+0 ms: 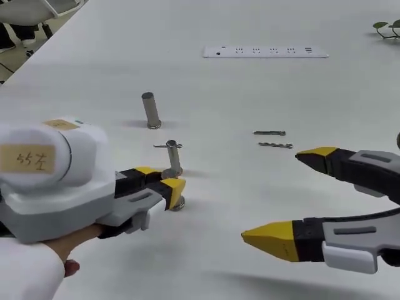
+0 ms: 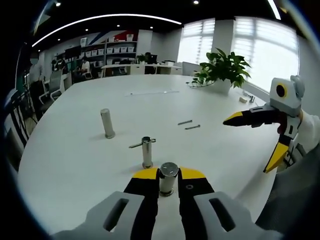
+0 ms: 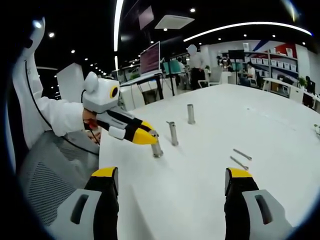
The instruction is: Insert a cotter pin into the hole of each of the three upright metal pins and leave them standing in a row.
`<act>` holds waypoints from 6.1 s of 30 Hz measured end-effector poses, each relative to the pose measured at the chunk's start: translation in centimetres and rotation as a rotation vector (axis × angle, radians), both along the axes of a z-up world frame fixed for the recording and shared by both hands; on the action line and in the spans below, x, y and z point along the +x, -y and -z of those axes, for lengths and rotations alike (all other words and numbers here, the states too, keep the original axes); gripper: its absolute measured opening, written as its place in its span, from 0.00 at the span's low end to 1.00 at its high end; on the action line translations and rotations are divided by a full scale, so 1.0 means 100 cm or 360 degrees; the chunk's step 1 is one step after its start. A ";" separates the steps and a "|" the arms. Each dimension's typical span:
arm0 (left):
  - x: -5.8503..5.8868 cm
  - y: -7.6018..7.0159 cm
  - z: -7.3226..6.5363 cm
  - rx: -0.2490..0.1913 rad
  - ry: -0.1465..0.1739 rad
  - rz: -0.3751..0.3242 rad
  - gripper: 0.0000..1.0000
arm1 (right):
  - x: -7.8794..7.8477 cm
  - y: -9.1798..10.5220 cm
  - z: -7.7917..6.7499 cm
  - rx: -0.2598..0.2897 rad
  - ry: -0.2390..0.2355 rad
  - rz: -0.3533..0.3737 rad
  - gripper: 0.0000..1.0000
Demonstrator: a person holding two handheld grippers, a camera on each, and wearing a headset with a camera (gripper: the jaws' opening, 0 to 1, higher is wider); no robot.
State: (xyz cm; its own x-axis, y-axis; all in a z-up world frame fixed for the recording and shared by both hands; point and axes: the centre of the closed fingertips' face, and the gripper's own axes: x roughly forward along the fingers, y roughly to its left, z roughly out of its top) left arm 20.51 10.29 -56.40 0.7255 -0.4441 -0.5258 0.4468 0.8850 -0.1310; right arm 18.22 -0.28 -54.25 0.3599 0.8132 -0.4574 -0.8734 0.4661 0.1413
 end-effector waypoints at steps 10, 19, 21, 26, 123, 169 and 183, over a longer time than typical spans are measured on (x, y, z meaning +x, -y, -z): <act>-0.001 -0.003 0.007 0.0113 0.0009 0.0087 0.23 | 0.000 -0.001 0.000 0.0009 -0.0001 -0.0010 0.86; -0.006 -0.004 0.005 0.0070 -0.0020 0.0140 0.54 | 0.000 0.000 0.000 -0.0003 0.0000 -0.0005 0.85; -0.007 -0.001 0.002 -0.0010 -0.0018 0.0137 0.55 | 0.000 0.000 0.000 0.0002 -0.0005 -0.0005 0.85; -0.009 -0.001 0.003 -0.0059 -0.0040 0.0149 0.70 | -0.001 -0.001 0.000 0.0001 -0.0005 -0.0007 0.85; -0.035 -0.007 -0.034 -0.0198 0.0016 0.0408 0.93 | 0.123 0.033 0.073 -0.1337 -0.0036 -0.0751 0.00; -0.048 0.004 -0.034 -0.0164 -0.0017 0.0475 0.90 | 0.072 0.037 0.025 -0.1245 0.0046 -0.0753 0.00; -0.042 0.025 -0.043 -0.0151 0.0033 0.0560 0.86 | 0.044 0.030 0.016 -0.1210 0.0024 -0.0810 0.00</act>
